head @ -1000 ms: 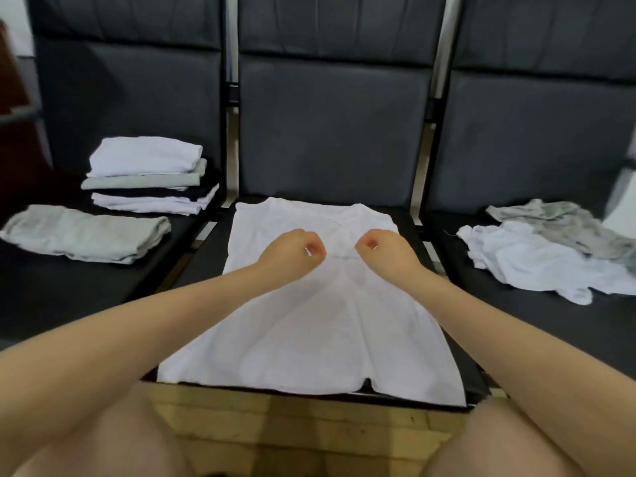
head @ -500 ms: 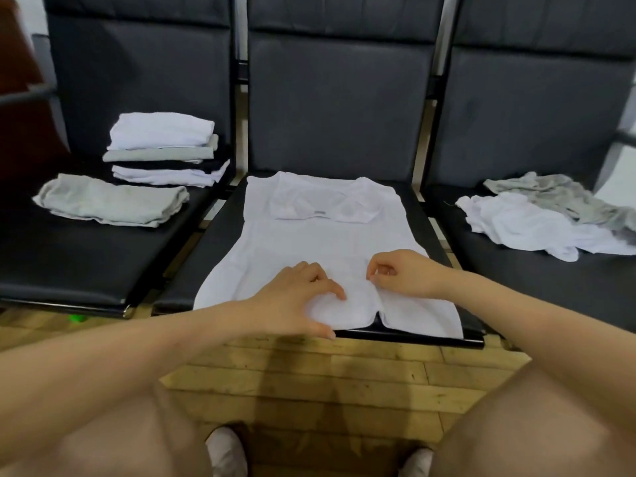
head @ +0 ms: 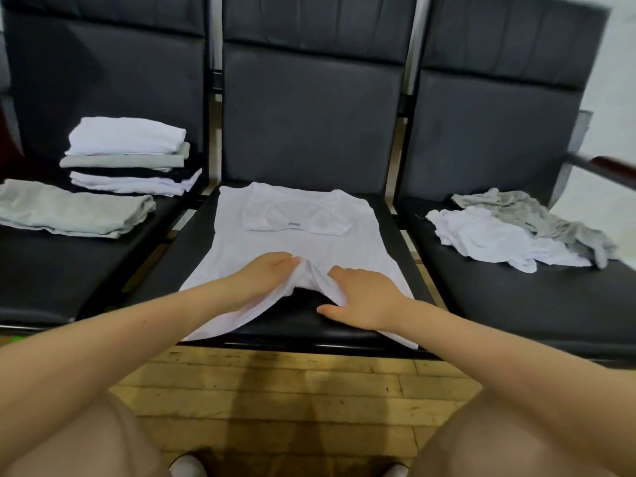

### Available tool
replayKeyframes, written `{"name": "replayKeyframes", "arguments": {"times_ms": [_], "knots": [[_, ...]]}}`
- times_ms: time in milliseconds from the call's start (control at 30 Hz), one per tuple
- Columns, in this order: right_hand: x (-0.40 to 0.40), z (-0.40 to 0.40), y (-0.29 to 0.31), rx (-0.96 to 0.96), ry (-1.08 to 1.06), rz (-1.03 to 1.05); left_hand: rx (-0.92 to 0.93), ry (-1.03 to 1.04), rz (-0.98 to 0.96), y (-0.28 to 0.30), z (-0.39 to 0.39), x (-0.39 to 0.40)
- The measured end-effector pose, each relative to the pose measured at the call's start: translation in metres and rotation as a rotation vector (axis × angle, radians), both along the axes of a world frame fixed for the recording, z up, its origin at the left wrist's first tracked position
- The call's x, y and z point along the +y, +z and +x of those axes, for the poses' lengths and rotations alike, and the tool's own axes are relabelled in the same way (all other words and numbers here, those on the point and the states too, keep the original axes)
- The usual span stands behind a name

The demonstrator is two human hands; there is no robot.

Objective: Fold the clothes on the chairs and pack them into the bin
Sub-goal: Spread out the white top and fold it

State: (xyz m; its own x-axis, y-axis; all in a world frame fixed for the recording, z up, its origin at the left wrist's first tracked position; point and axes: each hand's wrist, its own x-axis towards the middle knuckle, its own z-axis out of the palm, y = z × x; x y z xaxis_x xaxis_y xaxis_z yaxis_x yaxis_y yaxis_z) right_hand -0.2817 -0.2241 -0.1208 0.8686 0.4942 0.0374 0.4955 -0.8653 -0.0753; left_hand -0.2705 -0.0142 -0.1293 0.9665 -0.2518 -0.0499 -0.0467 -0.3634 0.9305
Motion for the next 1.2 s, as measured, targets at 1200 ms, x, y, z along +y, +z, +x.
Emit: {"name": "replayKeyframes", "arguments": {"times_ms": [1200], "knots": [[-0.041, 0.029, 0.048, 0.142, -0.161, 0.694, -0.420, 0.065, 0.541, 0.051, 0.009, 0.034]]}}
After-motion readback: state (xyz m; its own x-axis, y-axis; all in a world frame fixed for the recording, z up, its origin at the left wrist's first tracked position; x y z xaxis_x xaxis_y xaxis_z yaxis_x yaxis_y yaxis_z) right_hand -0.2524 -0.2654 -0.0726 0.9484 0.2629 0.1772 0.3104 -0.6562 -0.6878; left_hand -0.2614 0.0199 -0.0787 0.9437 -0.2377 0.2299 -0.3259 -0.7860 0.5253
